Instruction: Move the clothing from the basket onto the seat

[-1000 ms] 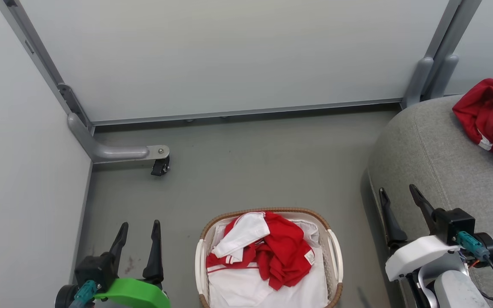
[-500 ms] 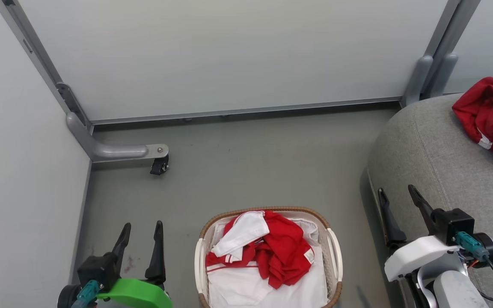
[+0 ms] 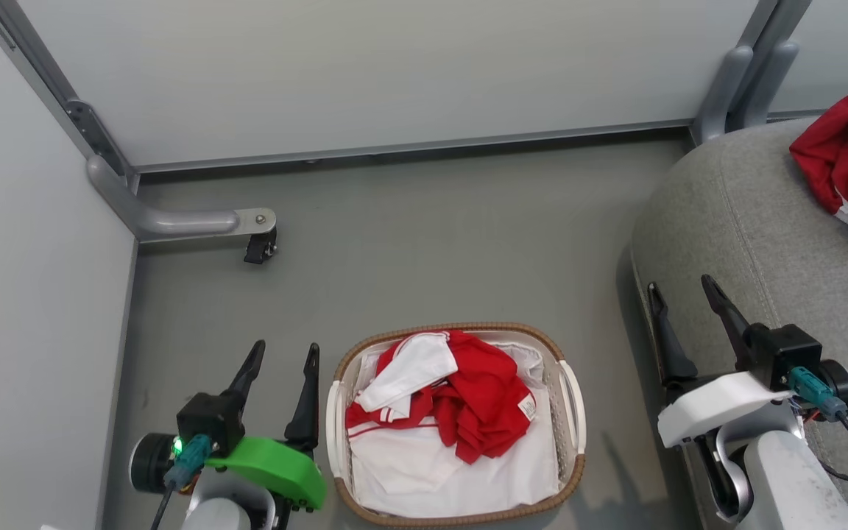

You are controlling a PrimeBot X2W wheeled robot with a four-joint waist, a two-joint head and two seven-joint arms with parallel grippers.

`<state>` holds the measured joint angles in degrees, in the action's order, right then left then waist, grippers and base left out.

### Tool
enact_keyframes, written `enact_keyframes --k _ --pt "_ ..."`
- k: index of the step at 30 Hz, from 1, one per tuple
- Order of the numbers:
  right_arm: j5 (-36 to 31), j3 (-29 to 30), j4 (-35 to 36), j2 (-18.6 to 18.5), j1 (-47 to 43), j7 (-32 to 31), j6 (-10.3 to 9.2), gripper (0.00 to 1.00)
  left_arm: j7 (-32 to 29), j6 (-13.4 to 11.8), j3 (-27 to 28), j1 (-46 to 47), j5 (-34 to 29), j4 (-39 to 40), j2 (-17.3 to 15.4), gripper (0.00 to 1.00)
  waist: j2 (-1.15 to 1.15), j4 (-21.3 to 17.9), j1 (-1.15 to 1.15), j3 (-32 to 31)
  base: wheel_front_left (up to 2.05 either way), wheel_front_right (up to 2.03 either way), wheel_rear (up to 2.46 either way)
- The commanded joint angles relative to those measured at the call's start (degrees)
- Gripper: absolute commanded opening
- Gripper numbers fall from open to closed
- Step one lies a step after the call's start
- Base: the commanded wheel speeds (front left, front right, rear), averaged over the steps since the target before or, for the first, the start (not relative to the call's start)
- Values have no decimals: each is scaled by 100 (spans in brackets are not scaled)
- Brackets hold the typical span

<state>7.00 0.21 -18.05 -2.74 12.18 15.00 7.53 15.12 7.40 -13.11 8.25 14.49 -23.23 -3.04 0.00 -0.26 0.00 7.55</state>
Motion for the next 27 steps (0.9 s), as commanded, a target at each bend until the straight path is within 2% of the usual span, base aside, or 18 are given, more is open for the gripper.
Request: enact_keyframes --k 1,8,19,27 --pt "-64 25 49 -27 112 28 -8 100 5 15 -70 247 -35 -89 -57 100 0 -98 0 291 0 0 0" --pt "-95 54 207 -27 485 28 -8 100 4 15 -600 1107 -170 -759 -71 100 0 -362 0 1012 0 0 0" --pt "151 -176 549 -22 1206 28 -8 100 5 13 -1723 2651 -113 -2605 -65 100 0 -982 0 2362 0 0 0" --pt "369 -343 780 -20 1615 29 -8 100 -132 8 -2219 3525 84 -3706 -179 100 0 -1335 0 3133 0 0 0"
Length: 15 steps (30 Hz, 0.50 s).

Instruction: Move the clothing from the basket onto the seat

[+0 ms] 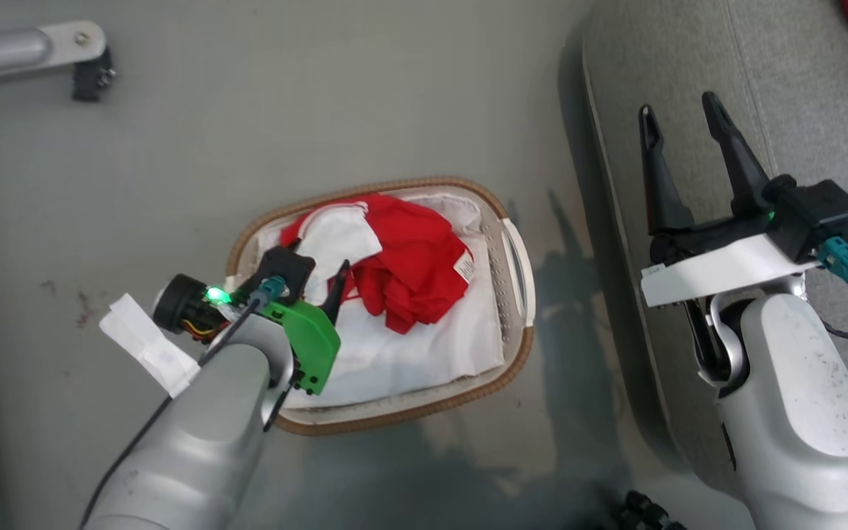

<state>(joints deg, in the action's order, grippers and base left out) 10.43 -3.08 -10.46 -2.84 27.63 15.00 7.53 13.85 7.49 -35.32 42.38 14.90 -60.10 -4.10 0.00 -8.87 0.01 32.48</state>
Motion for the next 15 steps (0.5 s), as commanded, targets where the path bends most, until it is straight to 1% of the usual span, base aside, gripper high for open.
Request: enact_keyframes --k 1,7,15 --pt "43 -36 39 -9 112 28 -8 100 -25 -1 -50 213 69 -136 -101 100 0 -511 -1 722 0 0 0" --pt "202 -162 140 -9 299 28 -8 100 -84 -2 -102 702 182 -650 -290 100 0 -675 -1 1133 0 0 0" --pt "394 -312 191 -12 451 28 -8 100 -74 -2 -169 1145 152 -1007 -455 100 0 -809 -1 1476 0 0 0"
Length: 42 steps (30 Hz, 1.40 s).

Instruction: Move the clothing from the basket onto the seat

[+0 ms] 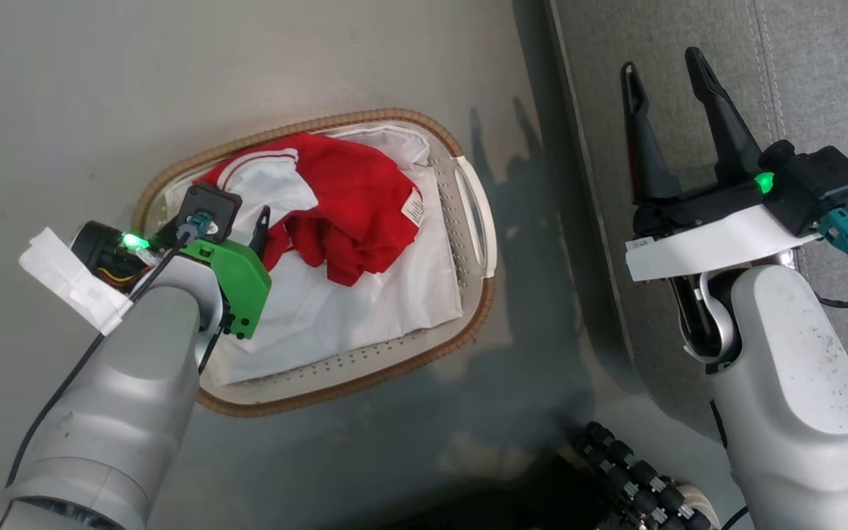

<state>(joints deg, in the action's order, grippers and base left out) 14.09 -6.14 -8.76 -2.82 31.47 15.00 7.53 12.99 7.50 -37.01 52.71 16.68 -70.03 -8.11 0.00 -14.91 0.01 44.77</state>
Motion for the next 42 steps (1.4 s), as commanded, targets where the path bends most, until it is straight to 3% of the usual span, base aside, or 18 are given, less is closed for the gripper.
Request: enact_keyframes --k 1,5,6,7,9,10,26,42 --pt "52 -29 29 -13 92 28 -8 100 19 -3 -8 152 -22 -41 -70 100 0 -224 -1 284 0 0 0" --pt "114 -76 50 -14 108 28 -8 100 -13 -3 -94 215 -27 -123 -47 100 0 -273 -1 362 0 0 0" --pt "133 -83 48 -14 105 28 -8 100 -45 -3 -142 201 -16 -144 -9 86 0 -284 -1 378 0 0 0" --pt "147 -85 48 -13 107 28 -8 100 -62 -3 -171 184 1 -150 10 50 0 -290 -1 388 0 0 0" --pt "155 -87 46 -14 104 28 -8 100 -92 -3 -248 143 38 -164 38 9 0 -295 -1 397 0 0 0" --pt "154 -85 41 -14 100 28 -8 100 -104 -3 -293 116 54 -166 55 0 0 -293 -1 397 0 0 0" --pt "-147 70 -229 -16 -147 29 -8 100 193 -3 -778 -427 442 297 222 0 0 117 -1 -337 0 0 0" --pt "-632 358 -638 -19 -1057 28 -8 100 224 -52 -612 -1304 81 2534 -369 0 0 727 -1 -2204 0 0 0"
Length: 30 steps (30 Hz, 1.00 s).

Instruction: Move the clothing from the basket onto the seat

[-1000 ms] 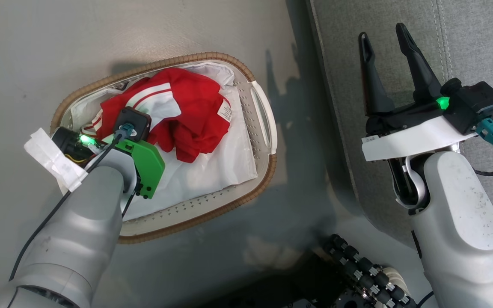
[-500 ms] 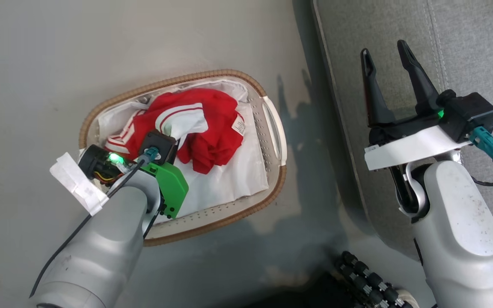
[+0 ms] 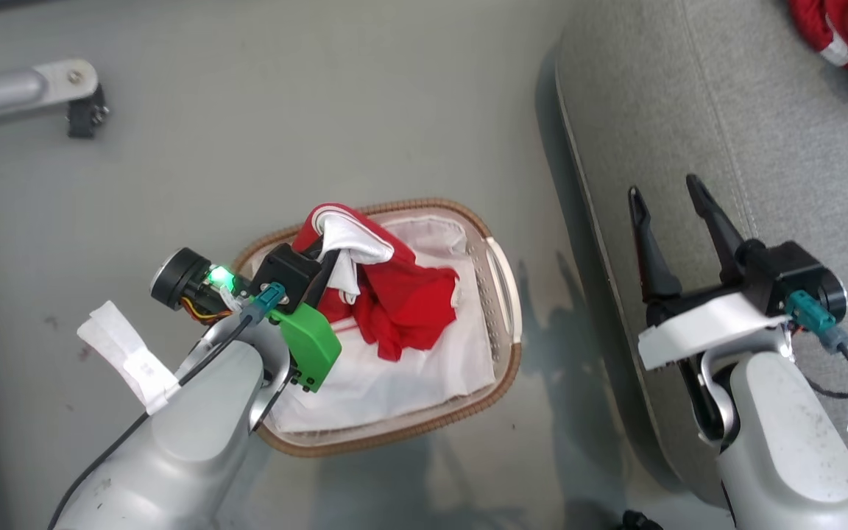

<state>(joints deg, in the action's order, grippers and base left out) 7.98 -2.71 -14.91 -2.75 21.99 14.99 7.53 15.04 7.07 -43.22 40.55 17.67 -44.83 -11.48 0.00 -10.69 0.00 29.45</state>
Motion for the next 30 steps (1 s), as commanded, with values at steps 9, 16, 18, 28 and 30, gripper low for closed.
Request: enact_keyframes --k 9,16,18,28,30 --pt "-142 37 -231 -26 -674 30 -8 100 20 31 -253 209 -309 710 -417 0 0 376 0 -1636 0 0 0" --pt "-254 67 -330 -25 -1042 30 -8 100 -145 43 -673 811 -400 1067 -615 0 0 442 0 -2189 0 0 0" --pt "-280 42 -342 -25 -1124 29 -8 100 -215 41 -832 1026 -349 1152 -688 0 0 453 0 -2326 0 0 0" --pt "-367 -220 -385 -25 -1291 29 -8 100 -372 35 -1241 1973 60 1066 -588 0 0 399 0 -2836 0 0 0" --pt "-359 -285 -382 -24 -1289 30 -8 100 -406 35 -1276 2122 165 960 -536 0 0 372 0 -2891 0 0 0"
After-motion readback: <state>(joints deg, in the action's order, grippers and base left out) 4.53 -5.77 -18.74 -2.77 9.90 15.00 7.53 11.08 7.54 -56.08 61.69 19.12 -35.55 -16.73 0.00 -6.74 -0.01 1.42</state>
